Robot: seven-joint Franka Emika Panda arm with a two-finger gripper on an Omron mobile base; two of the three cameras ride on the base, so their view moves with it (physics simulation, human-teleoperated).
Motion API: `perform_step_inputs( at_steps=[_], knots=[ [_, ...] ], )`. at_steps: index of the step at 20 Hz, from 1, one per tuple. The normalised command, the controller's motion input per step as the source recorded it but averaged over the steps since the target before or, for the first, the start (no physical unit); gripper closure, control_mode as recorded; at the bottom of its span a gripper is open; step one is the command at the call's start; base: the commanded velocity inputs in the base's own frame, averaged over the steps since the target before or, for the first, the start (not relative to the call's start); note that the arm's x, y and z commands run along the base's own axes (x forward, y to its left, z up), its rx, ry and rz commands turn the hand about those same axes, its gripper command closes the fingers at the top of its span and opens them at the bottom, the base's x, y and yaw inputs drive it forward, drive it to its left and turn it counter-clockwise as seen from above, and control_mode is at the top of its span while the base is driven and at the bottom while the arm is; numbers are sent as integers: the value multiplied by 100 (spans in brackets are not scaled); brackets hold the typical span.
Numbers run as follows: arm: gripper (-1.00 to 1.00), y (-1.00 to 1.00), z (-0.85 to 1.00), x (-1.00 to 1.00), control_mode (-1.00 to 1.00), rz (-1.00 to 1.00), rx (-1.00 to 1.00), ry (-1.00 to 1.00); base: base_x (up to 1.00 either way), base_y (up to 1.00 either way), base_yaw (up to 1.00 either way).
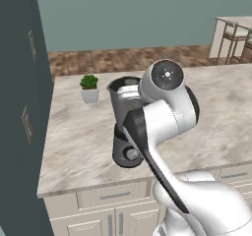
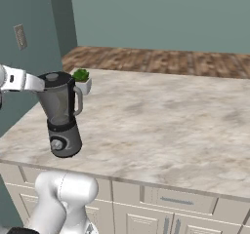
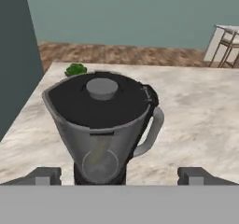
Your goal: Open the blender lid, put the banana in the blender, close the lid, and start the blender.
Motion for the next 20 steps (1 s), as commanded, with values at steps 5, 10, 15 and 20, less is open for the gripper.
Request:
perform_step_inputs(
  at_steps=[5, 10, 15, 20],
  knots=[
    [-100, 0, -32, -59, -100, -31, -10, -34, 0, 0, 0],
    [-100, 0, -56, -9, -100, -35, -13, -13, 0, 0, 0],
    [-100, 0, -60, 0, -100, -35, -11, -2, 0, 0, 0],
    [-100, -4, -63, 0, -100, -24, -5, -4, 0, 0, 0]
  ],
)
